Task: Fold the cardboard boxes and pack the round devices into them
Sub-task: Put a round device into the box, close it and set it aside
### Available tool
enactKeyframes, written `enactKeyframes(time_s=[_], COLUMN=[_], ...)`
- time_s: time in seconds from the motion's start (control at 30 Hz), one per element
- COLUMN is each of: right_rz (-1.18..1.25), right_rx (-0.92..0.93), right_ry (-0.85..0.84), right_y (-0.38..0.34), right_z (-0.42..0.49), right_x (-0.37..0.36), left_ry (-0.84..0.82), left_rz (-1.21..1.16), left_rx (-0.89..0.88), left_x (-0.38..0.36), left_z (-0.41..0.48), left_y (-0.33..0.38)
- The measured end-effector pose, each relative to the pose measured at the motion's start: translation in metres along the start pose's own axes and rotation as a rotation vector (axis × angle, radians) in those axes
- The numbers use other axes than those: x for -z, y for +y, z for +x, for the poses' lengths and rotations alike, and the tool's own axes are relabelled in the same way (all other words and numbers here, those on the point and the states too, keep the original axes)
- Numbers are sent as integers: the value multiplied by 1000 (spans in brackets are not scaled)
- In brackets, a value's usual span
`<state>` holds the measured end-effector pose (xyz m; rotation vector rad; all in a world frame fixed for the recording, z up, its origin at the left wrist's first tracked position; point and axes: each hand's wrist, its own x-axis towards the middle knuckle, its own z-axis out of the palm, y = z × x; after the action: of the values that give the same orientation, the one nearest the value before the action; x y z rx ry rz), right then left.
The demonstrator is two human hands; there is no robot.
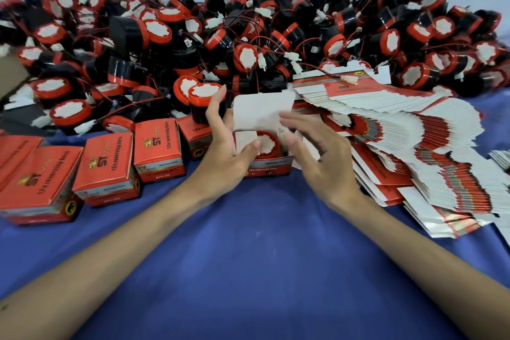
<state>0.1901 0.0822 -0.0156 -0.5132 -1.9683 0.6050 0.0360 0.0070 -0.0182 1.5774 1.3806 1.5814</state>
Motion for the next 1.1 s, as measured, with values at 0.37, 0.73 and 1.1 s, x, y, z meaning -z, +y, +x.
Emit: enactKeyframes(time_s=[0.37, 0.73, 1.1], right_rz=[306, 248, -106], right_rx=[-348, -335, -55], right_ry=[-53, -243, -3], right_y=[-6, -4, -9], right_z=[4, 0, -13], right_x=[2, 12, -1], left_ry=[16, -177, -150], left_rz=[212, 561, 624], left_rx=[-25, -204, -430], left_x=[6, 25, 24], left_z=[2, 8, 6], left_y=[2, -1, -9])
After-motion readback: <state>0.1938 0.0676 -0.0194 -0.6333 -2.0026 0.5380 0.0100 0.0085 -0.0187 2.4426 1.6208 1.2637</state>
